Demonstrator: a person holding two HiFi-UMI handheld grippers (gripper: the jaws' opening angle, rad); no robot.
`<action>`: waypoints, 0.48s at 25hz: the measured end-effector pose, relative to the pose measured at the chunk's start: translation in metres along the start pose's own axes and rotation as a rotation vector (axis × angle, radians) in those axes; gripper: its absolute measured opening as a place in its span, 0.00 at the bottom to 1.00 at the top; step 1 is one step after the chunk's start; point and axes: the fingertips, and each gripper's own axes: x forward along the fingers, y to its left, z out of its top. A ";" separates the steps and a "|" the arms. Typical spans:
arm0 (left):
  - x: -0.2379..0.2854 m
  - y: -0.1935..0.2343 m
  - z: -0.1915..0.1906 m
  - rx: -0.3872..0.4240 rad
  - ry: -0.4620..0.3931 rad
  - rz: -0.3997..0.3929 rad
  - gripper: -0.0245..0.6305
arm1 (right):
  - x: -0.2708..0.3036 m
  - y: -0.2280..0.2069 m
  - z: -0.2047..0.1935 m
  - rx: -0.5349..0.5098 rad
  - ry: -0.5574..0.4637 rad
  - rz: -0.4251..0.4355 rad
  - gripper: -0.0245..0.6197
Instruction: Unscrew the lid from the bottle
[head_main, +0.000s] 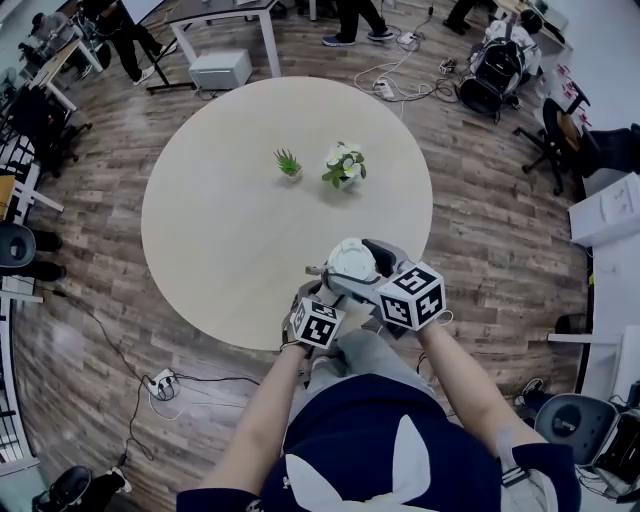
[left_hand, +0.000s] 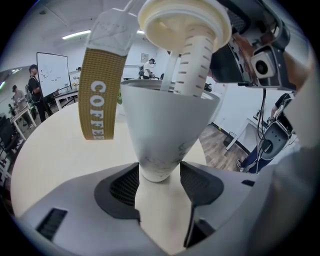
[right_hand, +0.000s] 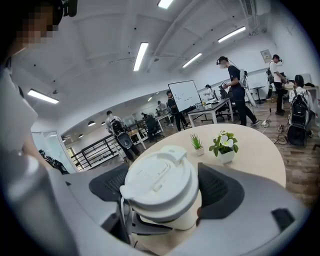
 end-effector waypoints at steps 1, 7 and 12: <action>-0.001 0.000 0.000 -0.001 -0.002 0.003 0.44 | -0.001 0.001 0.001 0.000 -0.004 0.001 0.71; -0.008 -0.001 0.004 -0.016 -0.012 0.017 0.44 | -0.008 0.003 0.010 0.004 -0.023 0.001 0.71; -0.011 0.003 0.007 -0.037 -0.027 0.023 0.44 | -0.010 -0.002 0.019 0.025 -0.046 -0.003 0.71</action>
